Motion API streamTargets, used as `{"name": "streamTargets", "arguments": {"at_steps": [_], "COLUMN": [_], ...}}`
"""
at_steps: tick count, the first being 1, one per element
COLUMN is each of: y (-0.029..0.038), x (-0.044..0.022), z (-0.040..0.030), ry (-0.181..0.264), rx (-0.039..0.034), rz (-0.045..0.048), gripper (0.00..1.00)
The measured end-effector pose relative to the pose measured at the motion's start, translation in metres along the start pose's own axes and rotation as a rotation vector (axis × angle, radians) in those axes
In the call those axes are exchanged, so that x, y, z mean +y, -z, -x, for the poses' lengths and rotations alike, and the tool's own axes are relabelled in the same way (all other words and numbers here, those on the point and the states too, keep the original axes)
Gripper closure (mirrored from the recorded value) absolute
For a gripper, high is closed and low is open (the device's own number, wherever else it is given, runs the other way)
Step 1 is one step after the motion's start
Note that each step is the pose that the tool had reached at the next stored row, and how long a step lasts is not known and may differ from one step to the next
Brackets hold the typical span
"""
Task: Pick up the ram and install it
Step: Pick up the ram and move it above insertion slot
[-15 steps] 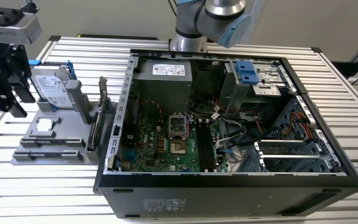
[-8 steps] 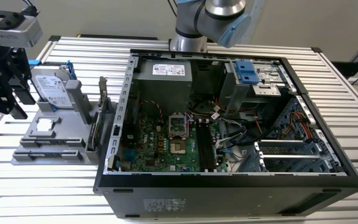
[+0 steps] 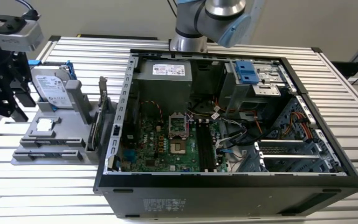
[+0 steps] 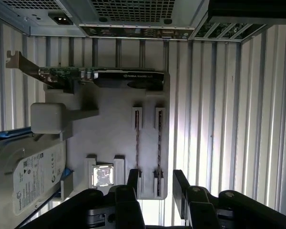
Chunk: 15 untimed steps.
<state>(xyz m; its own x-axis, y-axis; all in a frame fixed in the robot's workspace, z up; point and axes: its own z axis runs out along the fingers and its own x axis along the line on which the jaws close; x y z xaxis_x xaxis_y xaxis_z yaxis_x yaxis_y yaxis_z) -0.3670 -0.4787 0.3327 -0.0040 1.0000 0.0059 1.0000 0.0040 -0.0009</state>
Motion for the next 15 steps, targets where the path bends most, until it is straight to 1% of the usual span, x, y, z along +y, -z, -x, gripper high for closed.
{"name": "streamTargets", "arguments": {"at_steps": [15], "y": [-0.0068], "x": [0.0000], "z": [0.0026], "ry": [0.011], "rx": [-0.0001], "rz": [-0.0010], "gripper": [0.00]}}
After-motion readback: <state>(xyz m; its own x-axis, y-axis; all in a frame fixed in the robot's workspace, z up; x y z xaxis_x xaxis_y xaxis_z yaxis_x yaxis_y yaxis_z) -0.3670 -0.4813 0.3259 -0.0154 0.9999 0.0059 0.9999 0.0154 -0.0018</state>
